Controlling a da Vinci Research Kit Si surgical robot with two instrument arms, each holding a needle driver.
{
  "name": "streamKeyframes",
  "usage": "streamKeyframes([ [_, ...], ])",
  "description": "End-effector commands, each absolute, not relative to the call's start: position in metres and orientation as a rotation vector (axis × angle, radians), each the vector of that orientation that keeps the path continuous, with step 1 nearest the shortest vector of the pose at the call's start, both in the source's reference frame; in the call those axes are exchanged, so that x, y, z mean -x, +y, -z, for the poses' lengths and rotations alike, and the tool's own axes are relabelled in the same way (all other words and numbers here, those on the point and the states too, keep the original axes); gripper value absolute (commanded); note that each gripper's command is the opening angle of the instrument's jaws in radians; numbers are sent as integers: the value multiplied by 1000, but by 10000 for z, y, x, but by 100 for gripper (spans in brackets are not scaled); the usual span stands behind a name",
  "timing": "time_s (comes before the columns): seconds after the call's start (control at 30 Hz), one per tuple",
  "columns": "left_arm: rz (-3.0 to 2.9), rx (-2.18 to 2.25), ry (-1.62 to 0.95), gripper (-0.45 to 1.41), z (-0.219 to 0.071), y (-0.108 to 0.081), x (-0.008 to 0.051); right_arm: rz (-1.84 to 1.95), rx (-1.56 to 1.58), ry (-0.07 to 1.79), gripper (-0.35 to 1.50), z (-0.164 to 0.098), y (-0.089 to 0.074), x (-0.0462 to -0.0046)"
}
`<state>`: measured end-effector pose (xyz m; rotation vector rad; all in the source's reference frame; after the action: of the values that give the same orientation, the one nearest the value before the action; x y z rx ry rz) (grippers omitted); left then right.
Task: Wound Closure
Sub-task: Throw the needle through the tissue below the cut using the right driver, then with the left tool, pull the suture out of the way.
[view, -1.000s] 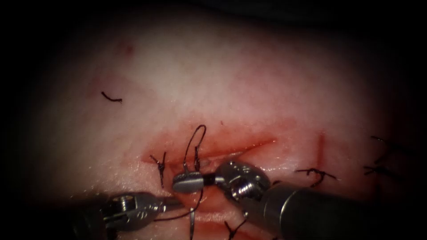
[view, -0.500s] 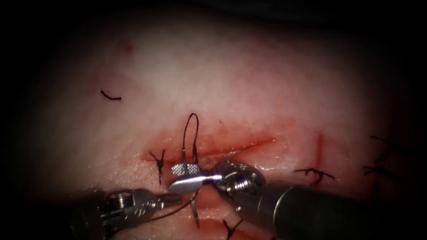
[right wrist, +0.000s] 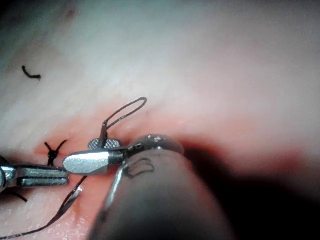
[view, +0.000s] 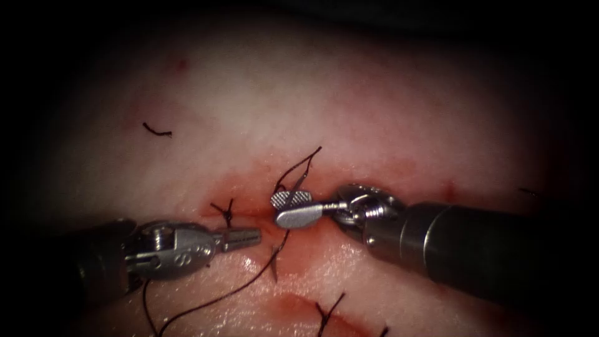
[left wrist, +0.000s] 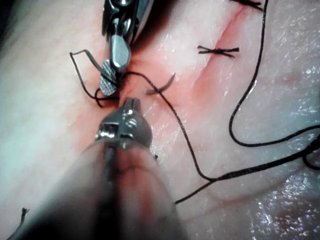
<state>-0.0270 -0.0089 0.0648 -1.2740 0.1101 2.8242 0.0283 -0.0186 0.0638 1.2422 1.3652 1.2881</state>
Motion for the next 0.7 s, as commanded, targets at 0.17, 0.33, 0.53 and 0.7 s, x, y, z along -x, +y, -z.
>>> streamKeyframes([
  [0.17,-2885,1333,97,-38,-673,-79,280,-1260,-1288,1356,103,-633,-175,-277],
  [0.33,-2956,1345,74,-40,-684,-88,278,-1225,-1341,1353,111,-631,-160,-264],
  [0.53,-2988,1351,72,-40,-685,-91,277,-1223,-1321,1405,146,-629,-122,-252],
  [0.7,-2993,1359,71,-40,-684,-90,275,-1164,-1263,1367,146,-634,-120,-243],
])
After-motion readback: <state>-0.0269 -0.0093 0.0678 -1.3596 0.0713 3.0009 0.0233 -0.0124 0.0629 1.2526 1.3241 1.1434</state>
